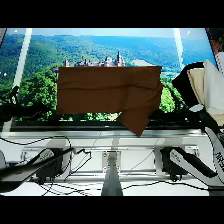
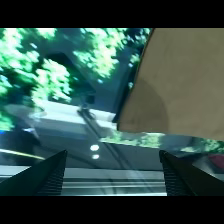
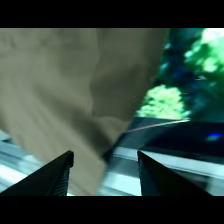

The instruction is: Fold the clothes and pants, and hang the long-sleeved shirts on hangers.

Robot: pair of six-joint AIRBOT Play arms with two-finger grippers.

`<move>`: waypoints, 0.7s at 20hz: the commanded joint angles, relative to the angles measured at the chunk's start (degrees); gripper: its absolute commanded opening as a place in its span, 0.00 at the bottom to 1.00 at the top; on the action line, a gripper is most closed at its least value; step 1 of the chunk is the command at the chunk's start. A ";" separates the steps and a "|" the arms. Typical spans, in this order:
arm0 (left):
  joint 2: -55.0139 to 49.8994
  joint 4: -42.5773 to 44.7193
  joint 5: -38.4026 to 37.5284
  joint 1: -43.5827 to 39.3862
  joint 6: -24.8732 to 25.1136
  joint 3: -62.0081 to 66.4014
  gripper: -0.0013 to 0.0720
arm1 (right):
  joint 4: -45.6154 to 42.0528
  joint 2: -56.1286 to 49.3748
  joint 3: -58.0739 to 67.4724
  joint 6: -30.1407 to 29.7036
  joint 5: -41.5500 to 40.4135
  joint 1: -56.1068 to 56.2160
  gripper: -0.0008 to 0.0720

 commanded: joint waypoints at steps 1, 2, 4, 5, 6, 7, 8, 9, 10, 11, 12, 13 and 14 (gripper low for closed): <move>-0.70 -4.68 1.75 0.46 0.04 -1.60 0.86 | 2.54 0.44 -3.23 -0.09 -3.19 2.38 0.62; -1.51 -5.84 1.77 0.46 0.04 -1.60 0.86 | 2.80 0.46 -3.21 -0.09 -4.50 3.93 0.62; -3.41 -6.25 1.77 0.44 0.07 -1.60 0.86 | 4.87 0.46 -3.21 -0.13 -5.07 6.88 0.59; -4.63 -6.25 1.77 0.44 0.07 -1.60 0.86 | 5.46 0.46 -3.21 -0.57 -5.01 8.48 0.32; -5.86 -6.25 1.77 0.37 0.09 -1.60 0.86 | 5.49 0.46 -3.21 -0.57 -5.09 9.84 0.03; -7.21 -6.40 1.75 0.24 1.11 -1.60 0.86 | 5.49 0.46 -3.21 -0.55 -5.31 10.99 0.03; -8.52 -6.99 1.73 -0.11 2.75 -1.60 0.86 | 5.49 0.46 -3.21 -0.55 -5.77 11.85 0.03; -9.97 -8.11 1.70 -0.66 3.85 -1.60 0.86 | 5.51 0.46 -3.21 -0.52 -6.36 12.55 0.03; -11.32 -9.07 1.75 -1.18 5.49 -1.60 0.86 | 5.55 0.46 -3.21 -0.52 -7.13 13.03 0.03; -12.76 -10.23 2.36 -1.75 7.93 -1.60 0.86 | 5.60 0.46 -3.21 -0.52 -7.65 13.20 0.03; -14.10 -11.10 2.82 -2.21 9.16 -1.60 0.80 | 5.62 0.46 -3.21 -0.55 -8.15 13.20 0.03; -15.39 -12.11 2.82 -2.43 10.01 -1.57 0.65 | 5.64 0.46 -3.21 -0.55 -8.66 13.20 0.03; -16.57 -13.22 2.78 -2.43 10.95 -1.57 0.52 | 5.62 0.50 -3.19 -0.55 -9.07 13.20 0.03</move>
